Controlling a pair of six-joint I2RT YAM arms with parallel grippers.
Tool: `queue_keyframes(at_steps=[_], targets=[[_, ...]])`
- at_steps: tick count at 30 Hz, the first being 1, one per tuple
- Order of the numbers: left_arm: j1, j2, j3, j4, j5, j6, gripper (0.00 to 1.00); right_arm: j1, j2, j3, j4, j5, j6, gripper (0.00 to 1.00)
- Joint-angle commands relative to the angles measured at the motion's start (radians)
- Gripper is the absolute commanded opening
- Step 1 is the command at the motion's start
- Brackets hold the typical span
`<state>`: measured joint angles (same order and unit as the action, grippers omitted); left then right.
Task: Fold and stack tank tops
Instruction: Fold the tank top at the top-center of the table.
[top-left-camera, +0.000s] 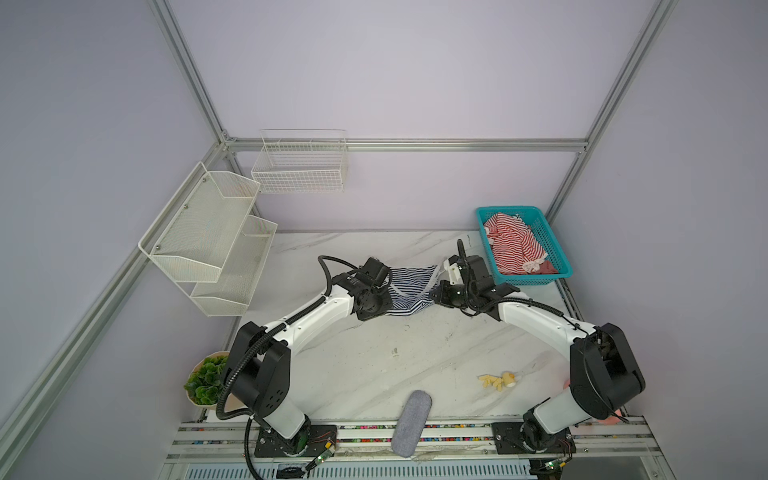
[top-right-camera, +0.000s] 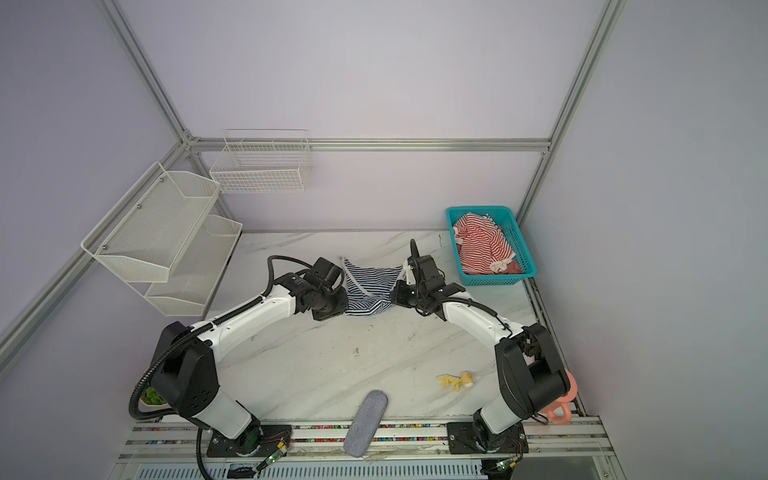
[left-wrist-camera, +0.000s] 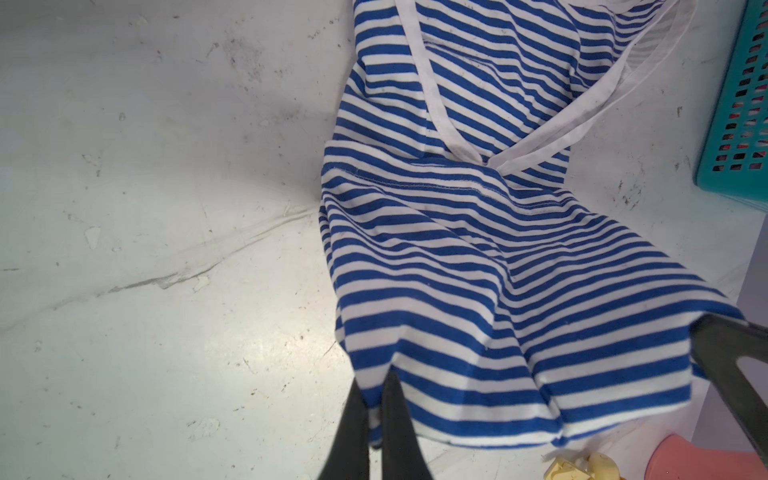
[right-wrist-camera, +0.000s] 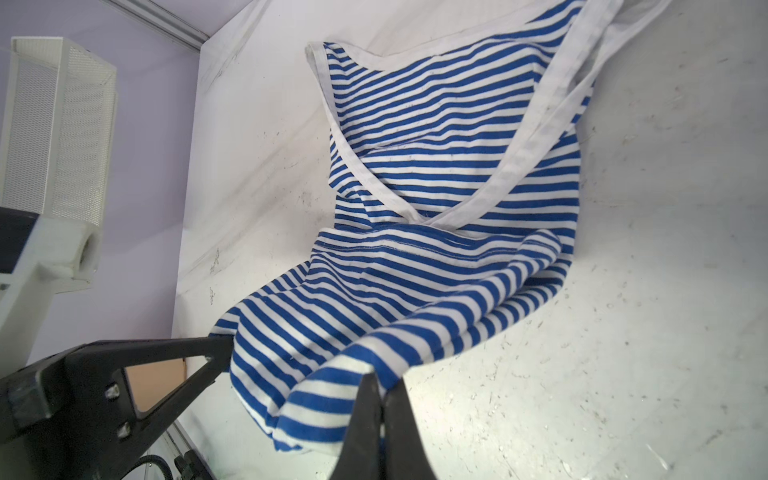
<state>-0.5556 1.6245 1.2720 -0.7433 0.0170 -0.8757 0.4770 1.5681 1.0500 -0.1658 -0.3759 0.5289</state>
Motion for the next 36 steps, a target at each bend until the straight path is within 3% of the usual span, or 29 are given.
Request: queue_keyframes(at_steps=[1, 11, 16, 29, 36], targets=[[0.023, 0.023, 0.123, 0.012, 0.025, 0.057, 0.0, -0.019, 0.03, 0.04, 0.02, -0.009, -0.03, 0.0], [0.048, 0.058, 0.177, 0.012, 0.091, 0.076, 0.0, -0.044, 0.055, 0.089, -0.004, -0.032, -0.062, 0.0], [0.019, -0.015, 0.08, 0.035, 0.082, 0.033, 0.0, -0.043, -0.054, -0.011, 0.004, -0.027, -0.027, 0.0], [-0.167, -0.202, -0.145, 0.033, 0.006, -0.149, 0.0, 0.023, -0.374, -0.188, -0.144, 0.016, 0.039, 0.0], [-0.123, -0.178, -0.1, 0.029, -0.048, -0.099, 0.0, 0.023, -0.279, -0.122, -0.144, 0.04, 0.016, 0.0]])
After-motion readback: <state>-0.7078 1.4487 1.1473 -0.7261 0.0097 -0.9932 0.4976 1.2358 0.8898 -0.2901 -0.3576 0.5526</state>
